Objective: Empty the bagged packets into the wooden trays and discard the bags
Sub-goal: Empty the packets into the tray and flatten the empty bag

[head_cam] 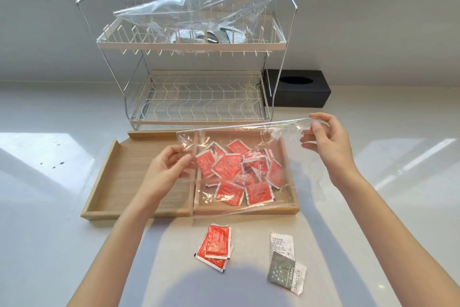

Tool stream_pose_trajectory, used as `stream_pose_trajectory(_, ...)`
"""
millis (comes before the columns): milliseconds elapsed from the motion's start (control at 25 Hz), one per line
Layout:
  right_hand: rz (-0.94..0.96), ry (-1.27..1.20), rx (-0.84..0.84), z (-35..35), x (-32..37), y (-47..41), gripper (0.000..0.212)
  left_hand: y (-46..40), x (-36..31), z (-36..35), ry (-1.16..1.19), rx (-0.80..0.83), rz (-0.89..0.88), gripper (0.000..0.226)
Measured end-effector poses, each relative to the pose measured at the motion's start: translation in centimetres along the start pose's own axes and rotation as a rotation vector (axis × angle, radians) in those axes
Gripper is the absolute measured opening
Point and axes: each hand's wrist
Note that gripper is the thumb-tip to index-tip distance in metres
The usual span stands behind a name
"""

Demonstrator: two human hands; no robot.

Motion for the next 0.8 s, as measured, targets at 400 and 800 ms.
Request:
stream_pose_trajectory(400, -0.205, 0.090, 0.149, 4.0, -3.5, 1.5, 0.035, -0.8, 0.4, -3.6, 0.127, -0.183, 0.084, 0.013)
stream_pose_trajectory(800, -0.108, 0.206, -0.045, 9.7, -6.1, -3.8, 0.012, -3.9, 0.0, -12.0, -0.117, -0.231, 0.076, 0.027)
Point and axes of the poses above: each hand's wrist, its own y-axis away from the middle knuckle, its own z-axis out of the back of the hand, x = y × z, and after that the axes turned 1 degree about -y, right-handed
